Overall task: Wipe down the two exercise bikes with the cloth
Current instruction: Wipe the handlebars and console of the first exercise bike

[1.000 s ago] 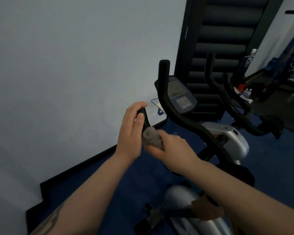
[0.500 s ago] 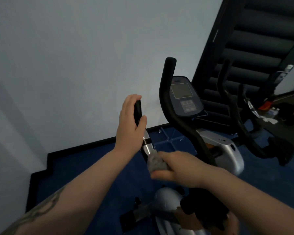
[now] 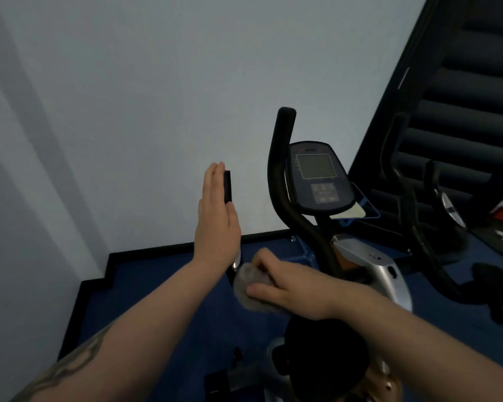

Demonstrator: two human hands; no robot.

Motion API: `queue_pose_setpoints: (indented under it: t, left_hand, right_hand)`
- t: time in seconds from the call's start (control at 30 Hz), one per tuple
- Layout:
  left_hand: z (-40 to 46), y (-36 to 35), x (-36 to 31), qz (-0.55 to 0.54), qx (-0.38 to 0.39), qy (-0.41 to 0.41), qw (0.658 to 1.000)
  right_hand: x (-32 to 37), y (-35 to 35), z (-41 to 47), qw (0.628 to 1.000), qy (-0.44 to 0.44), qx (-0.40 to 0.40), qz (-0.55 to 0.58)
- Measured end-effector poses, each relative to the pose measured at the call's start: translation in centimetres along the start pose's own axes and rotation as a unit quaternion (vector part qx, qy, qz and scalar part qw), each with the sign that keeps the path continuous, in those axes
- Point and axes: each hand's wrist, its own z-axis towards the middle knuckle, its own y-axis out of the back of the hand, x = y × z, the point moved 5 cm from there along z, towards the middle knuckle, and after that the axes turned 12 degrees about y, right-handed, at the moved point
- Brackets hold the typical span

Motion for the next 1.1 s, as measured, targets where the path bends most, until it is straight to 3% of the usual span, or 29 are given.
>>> queue_pose_setpoints:
  t: [0.07,0.17,0.33,0.4,0.53,0.63,0.83,1.0,1.1]
  left_hand:
    - [0.0,0.0,0.1,-0.001,0.002,0.005,1.0]
    - [-0.3,-0.2,0.0,-0.016,-0.016,0.017,1.0]
    - [-0.4,0.0,-0.3,-0.007,-0.036,0.012,0.999]
    - [-0.5,0.0,-0.2,-0.008,-0.036,0.012,0.999]
    - [-0.5,0.1,0.1,-0.011,-0.036,0.012,0.999]
    - [-0.6,0.0,0.1,-0.008,-0.045,0.006,0.999]
    - [-0.5,0.0,0.4,-0.002,-0.056,0.002,0.998]
    - [-0.6,0.0,0.3,-0.009,-0.048,-0.003,0.999]
    - [-0.6,-0.1,0.2,-0.023,-0.045,-0.003,0.999]
  right_hand:
    - [-1.1,1.2,-1.9,0.999,0.024,0.024,-0.026]
    - [-2.1,2.2,-3.4,0.994,0.047,-0.009,-0.1]
    - [-0.5,1.2,-1.1,0.993,0.068,-0.087,-0.033]
    - [-0.5,1.3,-0.7,0.994,0.074,-0.075,-0.022]
    - [-1.5,2.8,-2.8,0.985,0.12,0.002,-0.128]
    - [-1.9,3.6,-3.0,0.981,0.124,-0.008,-0.15]
    - [-0.5,0.6,0.8,0.997,0.061,-0.046,0.0]
    - [-1.6,1.8,-1.9,0.987,0.081,0.091,-0.109]
    - [-1.6,1.1,-1.5,0.971,0.07,0.104,-0.202]
